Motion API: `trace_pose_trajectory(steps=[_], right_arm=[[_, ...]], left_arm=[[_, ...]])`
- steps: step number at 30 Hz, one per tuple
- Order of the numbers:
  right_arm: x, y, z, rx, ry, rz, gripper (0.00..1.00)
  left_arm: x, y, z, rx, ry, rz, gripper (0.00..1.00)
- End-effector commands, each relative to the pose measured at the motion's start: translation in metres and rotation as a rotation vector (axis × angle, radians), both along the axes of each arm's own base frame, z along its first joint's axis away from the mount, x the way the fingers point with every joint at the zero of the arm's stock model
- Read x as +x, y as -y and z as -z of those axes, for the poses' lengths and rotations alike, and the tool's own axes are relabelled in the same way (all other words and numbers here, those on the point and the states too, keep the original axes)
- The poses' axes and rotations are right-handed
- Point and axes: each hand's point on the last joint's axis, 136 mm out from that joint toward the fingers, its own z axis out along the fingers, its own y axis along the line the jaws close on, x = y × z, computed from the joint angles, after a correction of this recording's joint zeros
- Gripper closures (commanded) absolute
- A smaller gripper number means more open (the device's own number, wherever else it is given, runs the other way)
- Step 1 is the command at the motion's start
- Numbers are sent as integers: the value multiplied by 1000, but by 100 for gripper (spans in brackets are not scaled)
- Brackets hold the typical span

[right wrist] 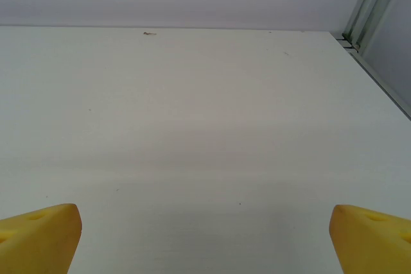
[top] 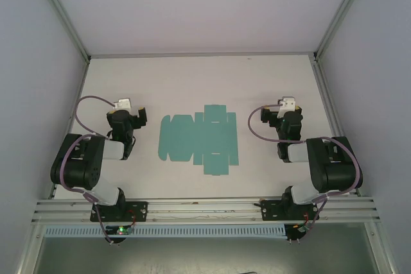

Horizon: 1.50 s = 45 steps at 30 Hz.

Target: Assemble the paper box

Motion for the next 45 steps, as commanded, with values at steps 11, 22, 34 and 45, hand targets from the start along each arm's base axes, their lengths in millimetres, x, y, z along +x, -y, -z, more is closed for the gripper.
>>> trace_pose_trajectory(steps=[11, 22, 34, 45], right_arm=[[6, 4, -14, 15, 39, 23, 1], [7, 2, -15, 12, 39, 9, 2], [-1, -31, -66, 21, -89, 16, 1], [-59, -182, 13, 162, -796, -217, 26]], left_arm=[[5, 0, -11, 7, 42, 24, 0], [6, 1, -11, 6, 44, 33, 0], [-17, 13, -70, -199, -118, 7, 0], [-47, 105, -8, -719, -623, 170, 0]])
